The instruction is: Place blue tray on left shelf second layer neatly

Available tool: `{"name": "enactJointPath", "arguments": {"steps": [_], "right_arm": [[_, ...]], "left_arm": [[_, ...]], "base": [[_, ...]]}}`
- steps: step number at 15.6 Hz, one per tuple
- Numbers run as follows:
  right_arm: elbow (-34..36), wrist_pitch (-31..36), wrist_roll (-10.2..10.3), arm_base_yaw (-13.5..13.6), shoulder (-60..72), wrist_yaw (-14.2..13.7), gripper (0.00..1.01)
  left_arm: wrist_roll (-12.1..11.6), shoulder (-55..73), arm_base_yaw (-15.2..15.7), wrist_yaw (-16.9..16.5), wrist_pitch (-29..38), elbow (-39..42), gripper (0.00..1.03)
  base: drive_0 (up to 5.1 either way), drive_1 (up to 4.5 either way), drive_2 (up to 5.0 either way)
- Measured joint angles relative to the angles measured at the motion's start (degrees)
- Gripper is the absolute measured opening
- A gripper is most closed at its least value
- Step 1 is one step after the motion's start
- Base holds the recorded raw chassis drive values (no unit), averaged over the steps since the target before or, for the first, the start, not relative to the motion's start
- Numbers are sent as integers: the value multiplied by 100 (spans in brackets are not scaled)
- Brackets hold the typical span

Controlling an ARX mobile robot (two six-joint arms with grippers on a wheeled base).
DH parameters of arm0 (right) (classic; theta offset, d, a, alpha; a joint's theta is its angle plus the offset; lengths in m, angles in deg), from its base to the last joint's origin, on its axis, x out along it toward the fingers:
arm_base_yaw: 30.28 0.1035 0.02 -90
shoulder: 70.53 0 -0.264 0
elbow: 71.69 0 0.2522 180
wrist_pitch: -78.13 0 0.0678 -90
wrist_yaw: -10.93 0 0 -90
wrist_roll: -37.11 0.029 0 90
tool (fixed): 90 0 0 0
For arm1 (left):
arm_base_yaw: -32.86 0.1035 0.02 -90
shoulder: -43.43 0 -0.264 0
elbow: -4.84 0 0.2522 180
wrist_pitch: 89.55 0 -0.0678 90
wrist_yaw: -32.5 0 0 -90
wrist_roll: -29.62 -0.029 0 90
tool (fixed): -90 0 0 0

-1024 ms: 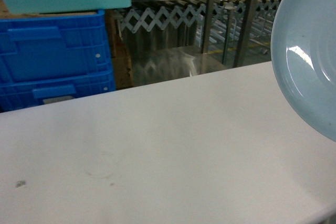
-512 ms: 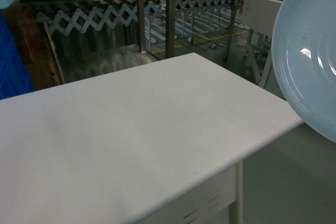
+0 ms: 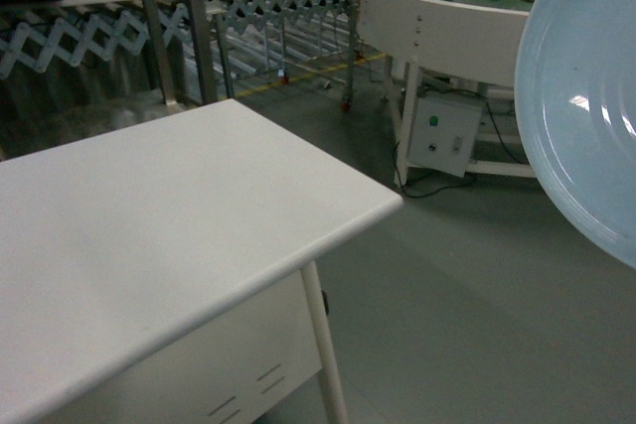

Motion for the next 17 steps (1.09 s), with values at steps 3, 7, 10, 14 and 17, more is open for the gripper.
{"name": "enactJointPath", "arguments": {"steps": [3,7,10,14,17], "right_arm": [[0,15,0,0,2,-2,2],[11,-7,0,-26,0,17,2],[11,17,0,2,-9,50,2],[15,-22,0,0,2,4,2],[15,-11,0,2,0,4,2]], "left_arm": [[2,0,0,4,-17,0,98],[0,0,0,0,-2,0,98],[0,0,0,20,-2,0,98],[0,0,0,4,2,0,98],[2,0,0,2,20,0,98]], "base": [[0,0,0],[0,0,0],[0,0,0],[0,0,0],[0,0,0]]}}
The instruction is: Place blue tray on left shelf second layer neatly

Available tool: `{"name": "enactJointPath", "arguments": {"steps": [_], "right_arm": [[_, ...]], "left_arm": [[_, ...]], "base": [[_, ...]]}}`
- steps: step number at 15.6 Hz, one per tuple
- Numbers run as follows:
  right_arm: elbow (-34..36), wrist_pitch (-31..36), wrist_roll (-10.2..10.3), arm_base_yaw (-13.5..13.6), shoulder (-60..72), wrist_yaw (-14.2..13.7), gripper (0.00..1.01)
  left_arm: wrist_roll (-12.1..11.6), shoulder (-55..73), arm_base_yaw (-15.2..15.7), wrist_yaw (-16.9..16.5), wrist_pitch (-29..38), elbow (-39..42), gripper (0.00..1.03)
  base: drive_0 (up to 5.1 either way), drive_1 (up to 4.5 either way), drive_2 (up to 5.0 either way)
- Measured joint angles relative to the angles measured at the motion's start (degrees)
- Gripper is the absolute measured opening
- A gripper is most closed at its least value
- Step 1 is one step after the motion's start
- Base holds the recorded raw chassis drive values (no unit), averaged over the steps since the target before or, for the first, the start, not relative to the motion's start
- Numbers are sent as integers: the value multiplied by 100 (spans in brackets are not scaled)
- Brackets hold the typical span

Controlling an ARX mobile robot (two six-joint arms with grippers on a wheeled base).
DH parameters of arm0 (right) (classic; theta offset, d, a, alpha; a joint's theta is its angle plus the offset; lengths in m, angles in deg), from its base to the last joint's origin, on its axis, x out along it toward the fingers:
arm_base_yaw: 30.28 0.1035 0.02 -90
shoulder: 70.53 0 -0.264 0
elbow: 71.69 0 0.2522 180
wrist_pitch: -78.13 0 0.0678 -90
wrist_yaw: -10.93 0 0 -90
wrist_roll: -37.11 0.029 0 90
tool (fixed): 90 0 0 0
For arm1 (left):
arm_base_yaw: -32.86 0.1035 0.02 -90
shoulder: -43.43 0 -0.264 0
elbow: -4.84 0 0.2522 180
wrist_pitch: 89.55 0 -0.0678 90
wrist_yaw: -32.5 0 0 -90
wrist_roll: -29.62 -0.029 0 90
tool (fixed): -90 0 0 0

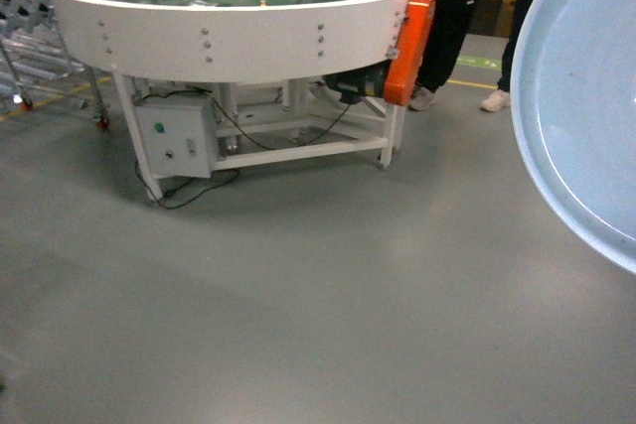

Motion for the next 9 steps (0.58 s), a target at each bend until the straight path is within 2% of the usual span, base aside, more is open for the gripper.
{"name": "enactJointPath", "arguments": {"steps": [7,9], "right_arm": [[0,22,0,-2,0,-4,2],[0,9,0,0,0,2,2]], "left_arm": [[0,0,0,0,-22,0,98],[0,0,0,2,-2,0,98]], "base": [[0,0,0],[298,-240,-555]]}}
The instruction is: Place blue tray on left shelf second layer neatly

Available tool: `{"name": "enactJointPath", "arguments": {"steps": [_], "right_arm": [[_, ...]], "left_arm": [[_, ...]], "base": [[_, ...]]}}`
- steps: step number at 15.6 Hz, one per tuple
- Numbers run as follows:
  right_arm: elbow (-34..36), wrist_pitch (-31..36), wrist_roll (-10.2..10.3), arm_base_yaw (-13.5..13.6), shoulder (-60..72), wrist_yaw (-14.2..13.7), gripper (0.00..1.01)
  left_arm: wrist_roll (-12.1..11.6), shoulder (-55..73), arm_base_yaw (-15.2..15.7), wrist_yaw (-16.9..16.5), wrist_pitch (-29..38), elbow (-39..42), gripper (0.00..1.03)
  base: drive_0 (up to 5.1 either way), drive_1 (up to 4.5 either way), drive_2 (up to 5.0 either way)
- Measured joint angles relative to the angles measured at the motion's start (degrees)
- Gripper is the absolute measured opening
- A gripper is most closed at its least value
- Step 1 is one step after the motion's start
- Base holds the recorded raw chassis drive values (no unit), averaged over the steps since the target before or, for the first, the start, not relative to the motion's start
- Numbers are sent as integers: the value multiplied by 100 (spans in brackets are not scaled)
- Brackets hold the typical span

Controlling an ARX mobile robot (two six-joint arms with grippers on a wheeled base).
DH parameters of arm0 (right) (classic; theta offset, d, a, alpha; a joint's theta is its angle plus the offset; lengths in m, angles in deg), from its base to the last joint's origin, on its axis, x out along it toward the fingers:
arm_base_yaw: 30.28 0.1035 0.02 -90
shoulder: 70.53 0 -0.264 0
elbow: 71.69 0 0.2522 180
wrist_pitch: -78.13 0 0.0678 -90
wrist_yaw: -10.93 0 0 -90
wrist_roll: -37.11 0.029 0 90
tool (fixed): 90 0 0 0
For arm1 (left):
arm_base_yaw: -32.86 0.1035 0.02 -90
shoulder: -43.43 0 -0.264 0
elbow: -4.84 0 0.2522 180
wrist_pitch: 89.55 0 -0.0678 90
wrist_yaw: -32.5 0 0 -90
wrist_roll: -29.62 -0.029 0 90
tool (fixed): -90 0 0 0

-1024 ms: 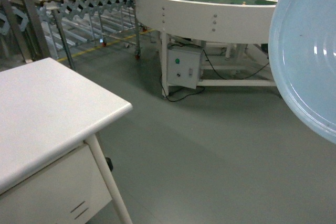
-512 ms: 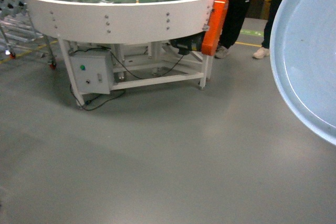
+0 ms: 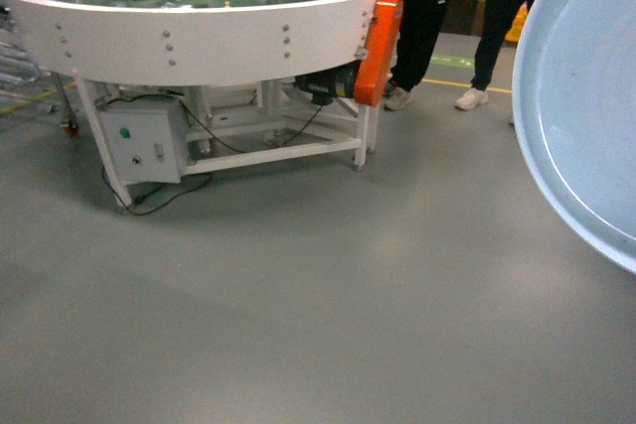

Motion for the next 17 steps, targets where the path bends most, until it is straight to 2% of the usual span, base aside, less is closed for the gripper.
{"name": "enactJointPath", "arguments": {"steps": [17], "right_arm": [[0,-13,0,-7,28,-20,2]], "left_arm": [[-2,0,4,-13,7,0,98]], "base": [[302,-228,-551]]}}
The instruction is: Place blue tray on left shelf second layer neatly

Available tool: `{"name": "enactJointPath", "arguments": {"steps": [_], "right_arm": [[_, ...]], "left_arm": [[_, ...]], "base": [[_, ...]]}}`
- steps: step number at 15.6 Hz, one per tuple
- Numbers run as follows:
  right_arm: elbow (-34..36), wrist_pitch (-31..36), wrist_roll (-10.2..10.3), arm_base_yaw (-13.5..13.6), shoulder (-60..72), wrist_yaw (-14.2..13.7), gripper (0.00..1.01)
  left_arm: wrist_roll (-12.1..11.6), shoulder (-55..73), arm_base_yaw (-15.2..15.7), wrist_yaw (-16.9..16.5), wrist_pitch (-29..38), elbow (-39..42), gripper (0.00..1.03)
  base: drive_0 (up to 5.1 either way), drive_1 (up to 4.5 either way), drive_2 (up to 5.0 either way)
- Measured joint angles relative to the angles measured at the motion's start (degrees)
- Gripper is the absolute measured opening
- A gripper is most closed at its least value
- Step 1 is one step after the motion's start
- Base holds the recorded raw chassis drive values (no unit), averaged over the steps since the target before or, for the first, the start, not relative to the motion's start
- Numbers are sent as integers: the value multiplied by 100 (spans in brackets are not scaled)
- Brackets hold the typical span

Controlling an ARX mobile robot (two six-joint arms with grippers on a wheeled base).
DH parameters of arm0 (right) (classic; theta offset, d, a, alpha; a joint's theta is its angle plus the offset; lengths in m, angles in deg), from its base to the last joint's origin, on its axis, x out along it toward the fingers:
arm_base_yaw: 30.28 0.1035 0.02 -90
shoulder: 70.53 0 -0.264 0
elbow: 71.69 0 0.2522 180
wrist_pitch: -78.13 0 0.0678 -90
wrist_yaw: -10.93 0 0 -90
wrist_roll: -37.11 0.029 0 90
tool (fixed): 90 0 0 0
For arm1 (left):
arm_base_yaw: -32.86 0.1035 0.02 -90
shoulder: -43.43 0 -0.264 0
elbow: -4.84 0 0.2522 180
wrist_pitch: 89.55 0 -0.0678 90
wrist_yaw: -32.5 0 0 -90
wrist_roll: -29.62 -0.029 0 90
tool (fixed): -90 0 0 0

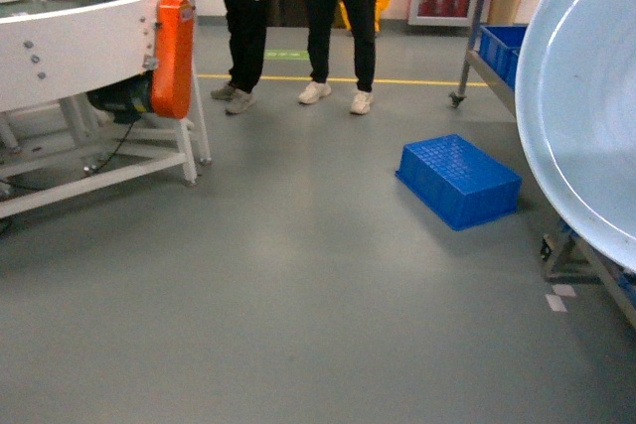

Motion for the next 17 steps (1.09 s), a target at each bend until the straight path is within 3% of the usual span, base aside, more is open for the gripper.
{"name": "enactJointPath", "arguments": {"steps": [17], "right_arm": [[4,20,0,-26,-4,13,2]], "left_arm": [[2,0,-4,9,-17,0,98]], "base": [[308,-210,-547]]}}
